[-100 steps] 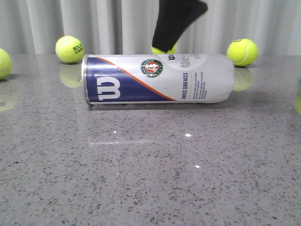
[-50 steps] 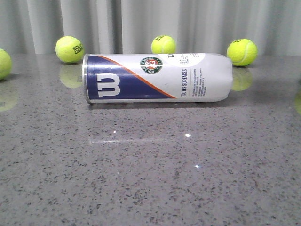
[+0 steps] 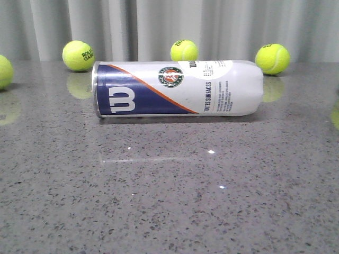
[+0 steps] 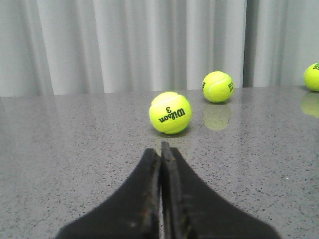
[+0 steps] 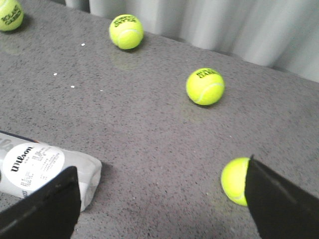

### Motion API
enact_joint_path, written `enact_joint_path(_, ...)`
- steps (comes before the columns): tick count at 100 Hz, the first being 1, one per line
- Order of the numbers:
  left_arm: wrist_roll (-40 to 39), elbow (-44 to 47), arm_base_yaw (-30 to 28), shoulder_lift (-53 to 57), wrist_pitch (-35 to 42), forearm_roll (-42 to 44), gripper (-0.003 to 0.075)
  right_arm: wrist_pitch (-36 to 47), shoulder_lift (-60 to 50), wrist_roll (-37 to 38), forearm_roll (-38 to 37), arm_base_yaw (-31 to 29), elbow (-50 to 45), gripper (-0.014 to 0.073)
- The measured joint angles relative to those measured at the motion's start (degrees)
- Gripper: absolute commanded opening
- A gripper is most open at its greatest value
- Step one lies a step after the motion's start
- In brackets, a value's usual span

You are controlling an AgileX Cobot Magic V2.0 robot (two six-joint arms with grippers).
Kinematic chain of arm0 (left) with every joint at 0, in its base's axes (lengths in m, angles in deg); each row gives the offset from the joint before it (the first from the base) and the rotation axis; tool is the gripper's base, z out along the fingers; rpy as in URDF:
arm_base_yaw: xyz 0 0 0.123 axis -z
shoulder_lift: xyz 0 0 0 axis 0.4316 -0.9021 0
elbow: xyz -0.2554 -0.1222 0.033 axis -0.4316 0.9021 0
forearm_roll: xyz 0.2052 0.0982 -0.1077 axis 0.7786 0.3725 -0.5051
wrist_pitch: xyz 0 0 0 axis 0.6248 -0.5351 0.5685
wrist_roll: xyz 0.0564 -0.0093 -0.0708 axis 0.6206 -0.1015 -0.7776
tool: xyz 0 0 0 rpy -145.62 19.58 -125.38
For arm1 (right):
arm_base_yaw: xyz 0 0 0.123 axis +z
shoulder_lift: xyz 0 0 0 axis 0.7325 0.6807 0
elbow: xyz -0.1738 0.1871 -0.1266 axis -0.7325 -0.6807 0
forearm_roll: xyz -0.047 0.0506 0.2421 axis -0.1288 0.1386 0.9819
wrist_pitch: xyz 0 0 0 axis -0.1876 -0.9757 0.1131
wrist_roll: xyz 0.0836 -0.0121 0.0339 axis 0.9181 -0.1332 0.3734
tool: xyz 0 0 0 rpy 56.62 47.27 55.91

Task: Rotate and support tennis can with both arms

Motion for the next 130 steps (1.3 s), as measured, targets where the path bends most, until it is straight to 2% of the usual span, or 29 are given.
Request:
enact_joint_path(32, 0.0, 0.0, 0.0, 0.0, 0.0, 0.0, -0.0021, 8.3, -19.2, 1.0, -0.1, -6.0, -21.0, 0.0652)
enact_joint_path(59, 0.0, 0.0, 0.0, 0.0, 0.0, 0.0, -0.0021, 14.2, -32.6, 3.1, -0.1, -6.7, -35.7, 0.0652)
enact_joint_path(76, 0.0, 0.0, 0.0, 0.0, 0.0, 0.0, -0.0021, 19.8, -38.0, 5.1, -0.1, -6.7, -42.2, 0.0652)
enact_joint_path(93, 0.0, 0.0, 0.0, 0.0, 0.0, 0.0, -0.0021, 24.6, -38.9, 5.5, -0.1, -6.7, -43.4, 0.0635)
enact_joint_path(104, 0.0, 0.0, 0.0, 0.0, 0.0, 0.0, -0.0021, 25.5, -38.9, 5.5, -0.1, -6.7, -43.4, 0.0503)
enact_joint_path(114, 0.0, 0.0, 0.0, 0.0, 0.0, 0.0, -0.0021, 25.7, -38.9, 5.6, -0.1, -6.7, -43.4, 0.0304)
enact_joint_path(121, 0.0, 0.0, 0.0, 0.0, 0.0, 0.0, -0.0021, 25.7, -38.9, 5.6, -0.1, -6.7, -43.4, 0.0149)
enact_joint_path(122, 0.0, 0.0, 0.0, 0.0, 0.0, 0.0, -0.0021, 25.7, -38.9, 5.6, -0.1, -6.7, -43.4, 0.0104)
enact_joint_path(130, 0.0, 0.0, 0.0, 0.0, 0.0, 0.0, -0.0021, 25.7, -38.9, 5.6, -0.1, -6.7, -43.4, -0.003)
